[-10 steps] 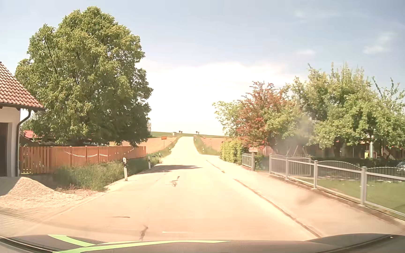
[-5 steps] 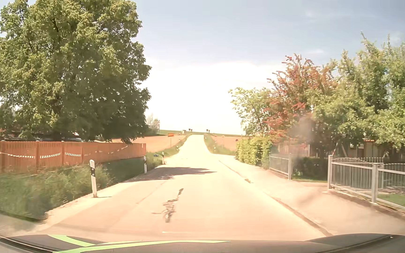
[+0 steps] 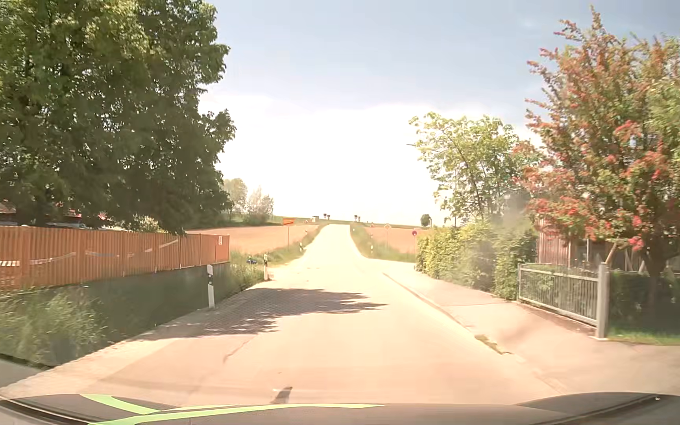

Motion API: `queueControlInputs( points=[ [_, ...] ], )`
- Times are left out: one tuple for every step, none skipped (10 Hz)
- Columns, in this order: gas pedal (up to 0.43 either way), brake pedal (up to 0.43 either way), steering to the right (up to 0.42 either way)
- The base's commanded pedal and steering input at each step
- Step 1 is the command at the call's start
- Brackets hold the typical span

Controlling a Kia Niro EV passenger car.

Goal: Follow the waypoints while adhering to traffic rules and regulations

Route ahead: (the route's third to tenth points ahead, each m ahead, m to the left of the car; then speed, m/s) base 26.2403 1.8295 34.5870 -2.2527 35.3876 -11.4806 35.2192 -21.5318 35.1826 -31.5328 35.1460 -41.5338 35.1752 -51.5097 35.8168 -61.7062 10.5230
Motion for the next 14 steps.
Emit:
queueControlInputs(
  points=[
    [0.0, 0.189, -0.008],
    [0.0, 0.195, -0.008],
    [0.0, 0.207, -0.007],
    [0.0, 0.207, -0.007],
    [0.0, 0.207, -0.006],
    [0.0, 0.213, -0.004],
    [0.0, 0.213, 0.003],
    [0.0, 0.226, 0.009],
    [0.0, 0.226, 0.012],
    [0.0, 0.232, 0.011],
    [0.0, 0.232, 0.01],
    [0.0, 0.232, 0.01],
    [0.0, 0.232, 0.01],
    [0.0, 0.226, 0.009]
  ],
)
